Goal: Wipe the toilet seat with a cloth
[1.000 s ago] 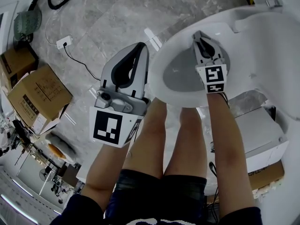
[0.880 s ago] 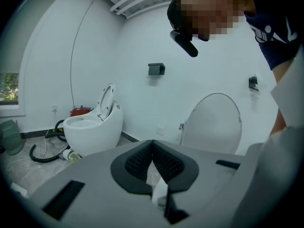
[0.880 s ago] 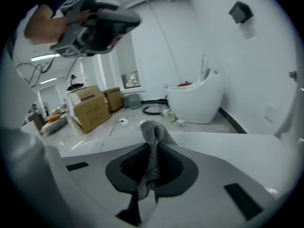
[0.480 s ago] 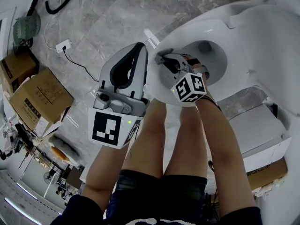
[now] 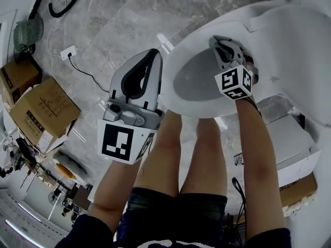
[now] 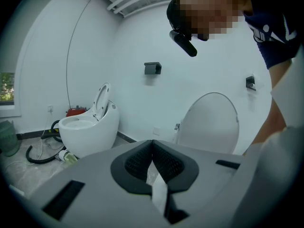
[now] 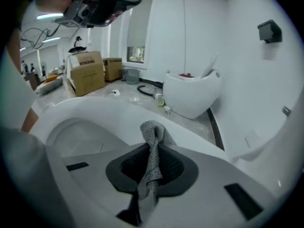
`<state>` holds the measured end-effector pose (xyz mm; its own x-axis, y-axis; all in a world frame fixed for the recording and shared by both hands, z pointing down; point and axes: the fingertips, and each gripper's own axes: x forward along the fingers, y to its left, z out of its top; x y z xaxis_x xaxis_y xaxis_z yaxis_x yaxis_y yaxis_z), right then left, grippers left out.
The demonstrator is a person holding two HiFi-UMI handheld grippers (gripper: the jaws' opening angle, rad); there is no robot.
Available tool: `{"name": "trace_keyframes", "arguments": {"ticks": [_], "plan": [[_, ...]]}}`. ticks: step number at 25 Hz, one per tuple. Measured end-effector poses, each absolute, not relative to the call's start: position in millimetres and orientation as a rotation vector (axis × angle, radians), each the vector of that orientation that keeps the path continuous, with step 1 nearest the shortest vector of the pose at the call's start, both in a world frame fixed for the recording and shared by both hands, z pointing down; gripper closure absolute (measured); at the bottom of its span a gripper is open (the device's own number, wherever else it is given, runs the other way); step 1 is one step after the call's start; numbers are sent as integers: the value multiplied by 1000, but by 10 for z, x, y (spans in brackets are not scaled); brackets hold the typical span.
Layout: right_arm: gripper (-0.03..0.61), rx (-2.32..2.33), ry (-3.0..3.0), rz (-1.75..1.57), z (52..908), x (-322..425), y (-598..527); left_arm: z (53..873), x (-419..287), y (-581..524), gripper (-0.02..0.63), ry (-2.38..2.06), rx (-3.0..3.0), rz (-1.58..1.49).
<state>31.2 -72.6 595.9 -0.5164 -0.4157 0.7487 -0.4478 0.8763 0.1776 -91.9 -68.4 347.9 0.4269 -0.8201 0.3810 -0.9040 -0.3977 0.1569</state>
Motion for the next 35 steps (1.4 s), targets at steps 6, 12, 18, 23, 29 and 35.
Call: {"name": "trace_keyframes", "arguments": {"ticks": [6, 12, 18, 23, 29, 35], "plan": [[534, 480, -2338, -3, 5797, -401, -593, 3510, -808, -710, 595, -1468, 2362, 360], [534, 709, -2232, 59, 5850, 204, -955, 3501, -710, -721, 595, -1447, 2378, 360], [531, 937, -2058, 121, 5806, 983, -1187, 3445, -672, -733, 595, -1437, 2393, 349], [526, 1161, -2163, 259, 5228, 1159, -1121, 3263, -632, -746, 595, -1425, 2419, 333], [526, 1409, -2351, 356, 4038, 1327, -813, 2742, -565, -697, 595, -1406, 2490, 308], [526, 1545, -2513, 329, 2533, 1417, -577, 1940, -422, -576, 595, -1376, 2568, 320]]}}
